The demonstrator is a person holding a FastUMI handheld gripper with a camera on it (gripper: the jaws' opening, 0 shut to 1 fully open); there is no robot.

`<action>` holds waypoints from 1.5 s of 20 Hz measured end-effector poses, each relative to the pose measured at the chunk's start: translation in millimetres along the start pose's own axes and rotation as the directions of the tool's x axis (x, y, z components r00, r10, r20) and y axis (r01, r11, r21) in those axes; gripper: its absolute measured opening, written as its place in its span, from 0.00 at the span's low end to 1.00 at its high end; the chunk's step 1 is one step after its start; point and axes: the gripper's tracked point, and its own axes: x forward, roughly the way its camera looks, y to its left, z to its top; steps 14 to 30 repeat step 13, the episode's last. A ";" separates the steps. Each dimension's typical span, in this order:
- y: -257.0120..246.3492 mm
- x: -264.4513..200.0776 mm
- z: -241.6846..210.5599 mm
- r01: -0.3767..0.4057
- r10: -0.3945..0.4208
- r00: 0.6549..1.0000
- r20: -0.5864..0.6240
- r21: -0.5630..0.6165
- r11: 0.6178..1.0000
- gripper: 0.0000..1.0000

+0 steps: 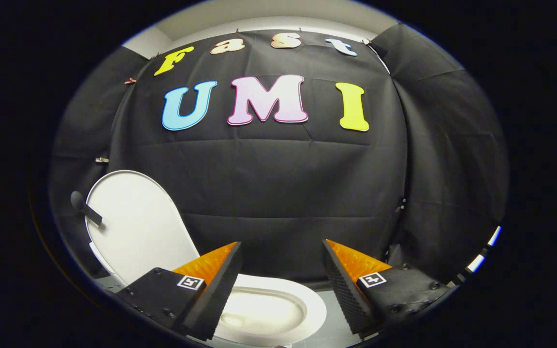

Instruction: Open the toilet lid.

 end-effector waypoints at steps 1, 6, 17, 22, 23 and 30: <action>-7.2 2.3 0.4 0.004 -0.004 1.000 0.005 -0.001 1.000 1.00; -31.4 2.9 2.4 -0.007 0.002 0.998 0.059 0.072 0.997 0.99; -43.5 4.4 -18.1 -0.019 0.018 1.000 0.018 0.039 0.999 0.99; -43.5 4.4 -18.1 -0.019 0.018 1.000 0.018 0.039 0.999 0.99; -43.5 4.4 -18.1 -0.019 0.018 1.000 0.018 0.039 0.999 0.99; -43.5 4.4 -18.1 -0.019 0.018 1.000 0.018 0.039 0.999 0.99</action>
